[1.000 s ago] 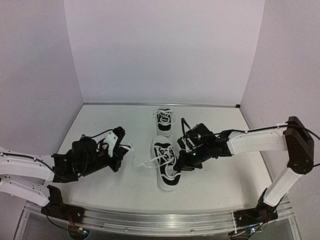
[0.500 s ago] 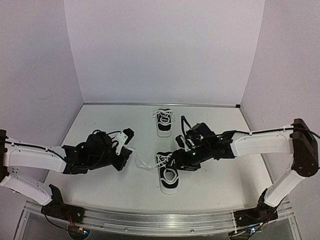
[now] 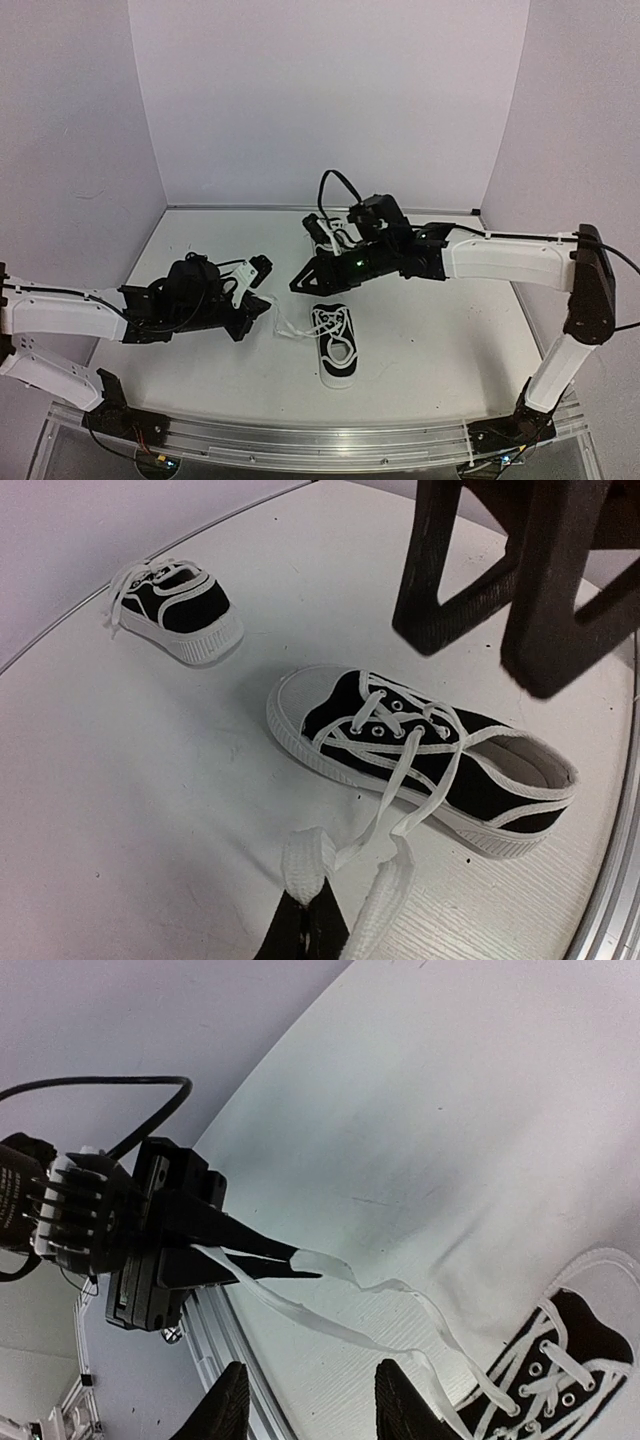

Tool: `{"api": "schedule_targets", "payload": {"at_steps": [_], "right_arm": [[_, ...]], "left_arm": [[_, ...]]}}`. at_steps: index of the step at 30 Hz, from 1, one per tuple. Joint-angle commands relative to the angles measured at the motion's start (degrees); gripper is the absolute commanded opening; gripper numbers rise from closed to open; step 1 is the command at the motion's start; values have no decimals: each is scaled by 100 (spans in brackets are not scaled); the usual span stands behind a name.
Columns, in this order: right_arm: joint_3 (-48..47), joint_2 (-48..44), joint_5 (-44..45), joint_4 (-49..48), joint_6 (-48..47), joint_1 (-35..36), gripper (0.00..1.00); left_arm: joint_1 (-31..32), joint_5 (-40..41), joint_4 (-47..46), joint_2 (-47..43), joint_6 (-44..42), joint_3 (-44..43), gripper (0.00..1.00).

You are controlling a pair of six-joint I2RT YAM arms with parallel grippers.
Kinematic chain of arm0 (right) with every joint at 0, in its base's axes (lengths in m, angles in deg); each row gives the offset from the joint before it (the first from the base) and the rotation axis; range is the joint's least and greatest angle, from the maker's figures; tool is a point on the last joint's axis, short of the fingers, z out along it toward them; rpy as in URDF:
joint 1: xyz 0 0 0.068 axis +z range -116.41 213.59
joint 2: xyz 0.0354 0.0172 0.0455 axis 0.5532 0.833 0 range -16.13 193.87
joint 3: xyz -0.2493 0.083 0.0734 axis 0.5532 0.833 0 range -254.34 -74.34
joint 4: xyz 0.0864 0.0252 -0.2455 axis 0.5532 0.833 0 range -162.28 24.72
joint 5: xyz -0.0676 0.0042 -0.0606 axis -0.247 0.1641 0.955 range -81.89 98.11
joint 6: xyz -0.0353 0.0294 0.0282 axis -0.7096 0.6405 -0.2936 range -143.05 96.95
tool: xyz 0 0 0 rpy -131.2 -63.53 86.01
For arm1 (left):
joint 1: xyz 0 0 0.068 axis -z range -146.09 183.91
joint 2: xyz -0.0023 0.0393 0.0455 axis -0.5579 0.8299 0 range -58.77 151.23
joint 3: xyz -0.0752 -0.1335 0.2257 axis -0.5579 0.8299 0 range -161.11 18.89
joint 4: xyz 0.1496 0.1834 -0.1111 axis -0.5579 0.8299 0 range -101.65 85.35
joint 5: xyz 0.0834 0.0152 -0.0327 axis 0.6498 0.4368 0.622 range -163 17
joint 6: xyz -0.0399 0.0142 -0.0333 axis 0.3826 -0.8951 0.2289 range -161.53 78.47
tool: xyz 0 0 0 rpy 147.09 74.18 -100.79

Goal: Tie the shoes

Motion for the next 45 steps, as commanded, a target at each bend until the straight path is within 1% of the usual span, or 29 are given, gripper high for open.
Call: {"api": "schedule_targets", "payload": {"at_steps": [1,13,24,25,28,30,32,35,39,45], "right_arm": [[-340,322,-540,-152,-326,131,39],[-476,660,-912,-590,-136,225,38],[-719,975,-996,-703,-62,298,37],[-726,980,-997,-714,-57,299,35],[-718,971,-976,-729,-54,309,24],[-702,959,-951,-730,-47,309,10],[-694,935,-947,-723,-36,313,0],[-625,819,-879,-721,-13,308,0],[-329,411,-574,-676,-23,293,0],[181,-233,-259,-633,100,57,0]], "left_arm": [[-21,-175,-135,-99,-40,-271,0],[-24,-275,-249,-97,-39,-266,0],[-24,-348,-324,-106,4,-241,0],[-24,-350,-334,-97,10,-240,0],[-24,-358,-337,-75,13,-248,0],[-24,-351,-346,-87,14,-247,0],[-24,-338,-355,-93,14,-244,0],[-26,-314,-315,-82,14,-248,0],[-76,-288,-277,-105,14,-195,0],[-144,-306,-316,-98,18,-129,0]]}}
